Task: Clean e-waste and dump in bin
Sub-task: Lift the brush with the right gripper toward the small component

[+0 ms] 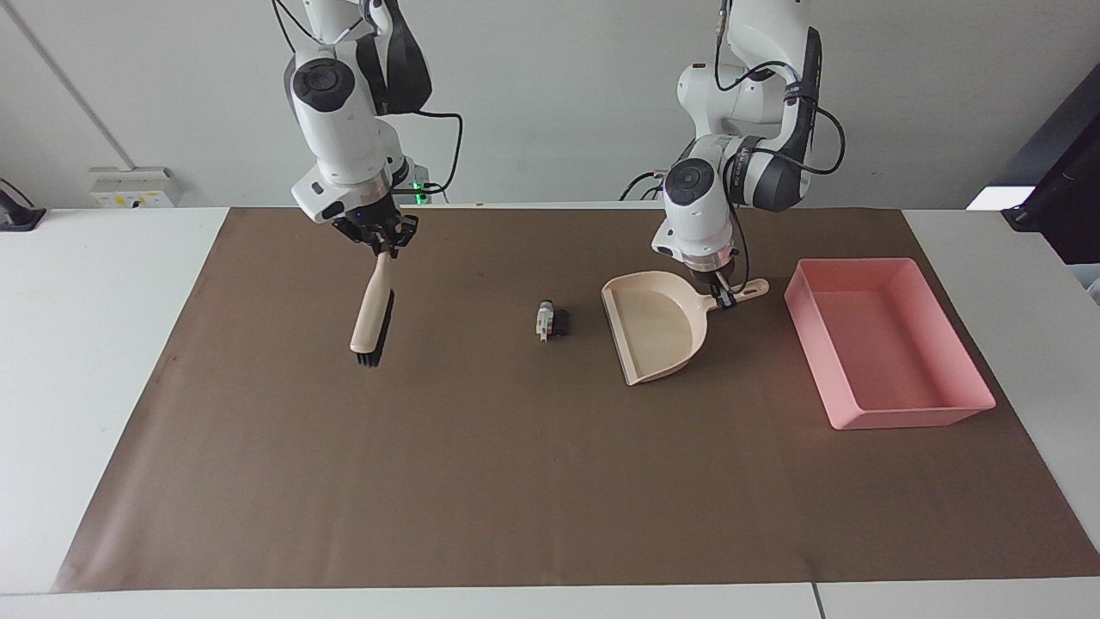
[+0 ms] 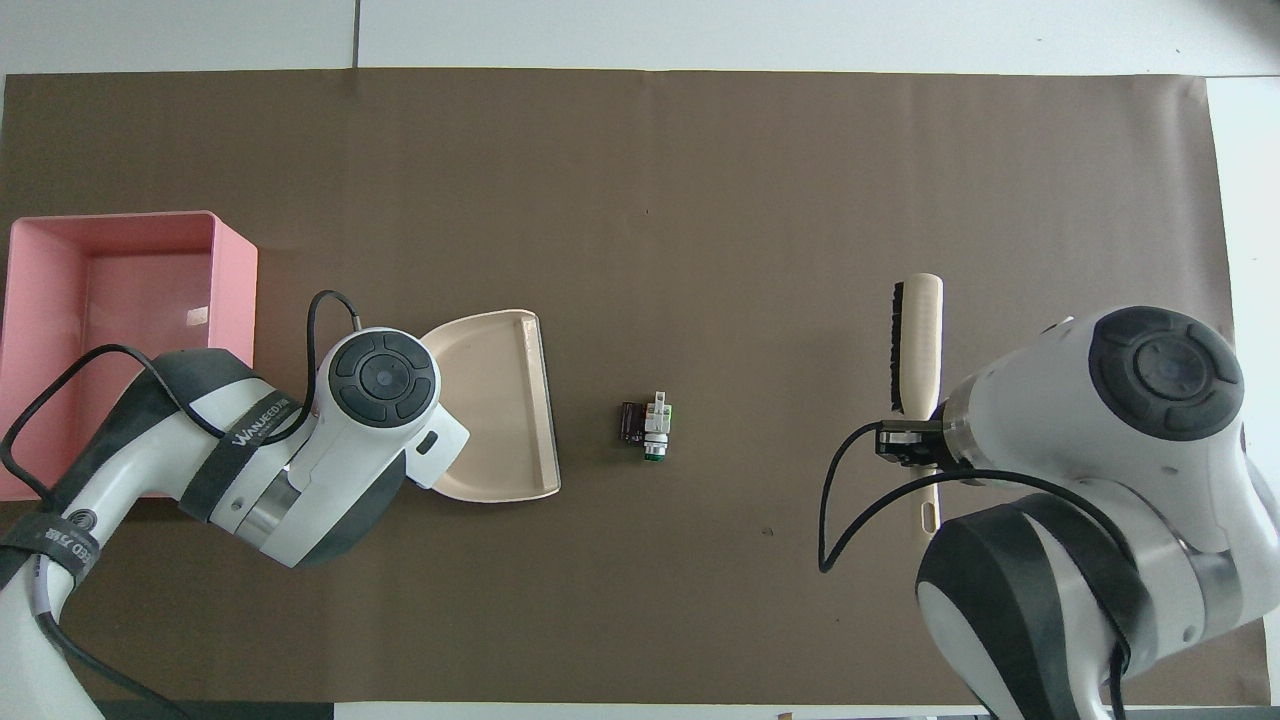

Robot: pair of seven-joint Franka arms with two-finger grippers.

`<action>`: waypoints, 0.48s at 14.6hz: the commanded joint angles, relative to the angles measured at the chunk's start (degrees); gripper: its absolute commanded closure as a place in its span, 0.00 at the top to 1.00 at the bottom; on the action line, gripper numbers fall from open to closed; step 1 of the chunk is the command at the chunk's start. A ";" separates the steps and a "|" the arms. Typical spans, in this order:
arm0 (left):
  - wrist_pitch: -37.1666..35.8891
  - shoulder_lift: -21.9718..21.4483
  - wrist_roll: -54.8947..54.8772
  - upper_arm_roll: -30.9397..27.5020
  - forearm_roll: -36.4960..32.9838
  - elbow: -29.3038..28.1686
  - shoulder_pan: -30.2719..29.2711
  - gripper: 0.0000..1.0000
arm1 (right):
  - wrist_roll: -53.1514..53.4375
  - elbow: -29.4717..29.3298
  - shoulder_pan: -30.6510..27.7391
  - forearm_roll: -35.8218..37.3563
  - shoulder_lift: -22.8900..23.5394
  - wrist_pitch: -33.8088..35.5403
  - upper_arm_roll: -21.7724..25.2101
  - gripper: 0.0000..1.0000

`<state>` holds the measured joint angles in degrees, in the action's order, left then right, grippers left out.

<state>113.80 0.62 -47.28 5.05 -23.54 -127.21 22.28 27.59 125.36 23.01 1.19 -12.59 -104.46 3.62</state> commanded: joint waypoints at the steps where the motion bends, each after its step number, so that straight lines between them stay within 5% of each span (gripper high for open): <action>1: -4.79 2.01 -4.64 -0.57 -1.94 5.03 1.19 0.00 | 10.16 4.00 8.33 -0.40 0.02 -4.40 0.33 0.00; 7: -8.07 7.98 -8.27 -0.57 -4.58 11.19 6.10 0.00 | 17.68 5.25 19.52 -0.75 7.31 -14.27 0.25 0.00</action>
<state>107.56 4.65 -55.35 5.09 -26.58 -119.94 25.91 45.80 130.77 41.92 1.15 -6.84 -116.65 3.32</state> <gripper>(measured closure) 0.665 0.749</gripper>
